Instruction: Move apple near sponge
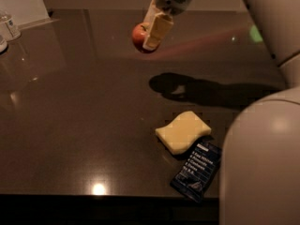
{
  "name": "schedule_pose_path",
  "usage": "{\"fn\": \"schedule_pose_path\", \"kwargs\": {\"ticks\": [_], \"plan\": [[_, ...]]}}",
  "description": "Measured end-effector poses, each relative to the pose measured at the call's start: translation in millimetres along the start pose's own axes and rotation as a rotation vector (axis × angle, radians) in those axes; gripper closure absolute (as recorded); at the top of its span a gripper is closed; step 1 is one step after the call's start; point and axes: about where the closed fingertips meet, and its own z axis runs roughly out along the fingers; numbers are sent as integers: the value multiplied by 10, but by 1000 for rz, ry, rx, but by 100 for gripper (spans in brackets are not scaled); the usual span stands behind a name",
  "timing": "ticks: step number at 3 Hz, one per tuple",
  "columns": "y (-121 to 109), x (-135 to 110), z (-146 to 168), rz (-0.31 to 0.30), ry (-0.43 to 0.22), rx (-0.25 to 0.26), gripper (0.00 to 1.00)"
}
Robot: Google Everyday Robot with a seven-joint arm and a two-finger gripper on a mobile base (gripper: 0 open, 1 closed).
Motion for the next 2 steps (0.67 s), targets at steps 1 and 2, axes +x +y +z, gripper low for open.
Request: {"fn": "schedule_pose_path", "kwargs": {"ticks": [1,2], "plan": [[219,201,-132,6,27,5,100],[434,427,-212,19,54,-6,100]]}}
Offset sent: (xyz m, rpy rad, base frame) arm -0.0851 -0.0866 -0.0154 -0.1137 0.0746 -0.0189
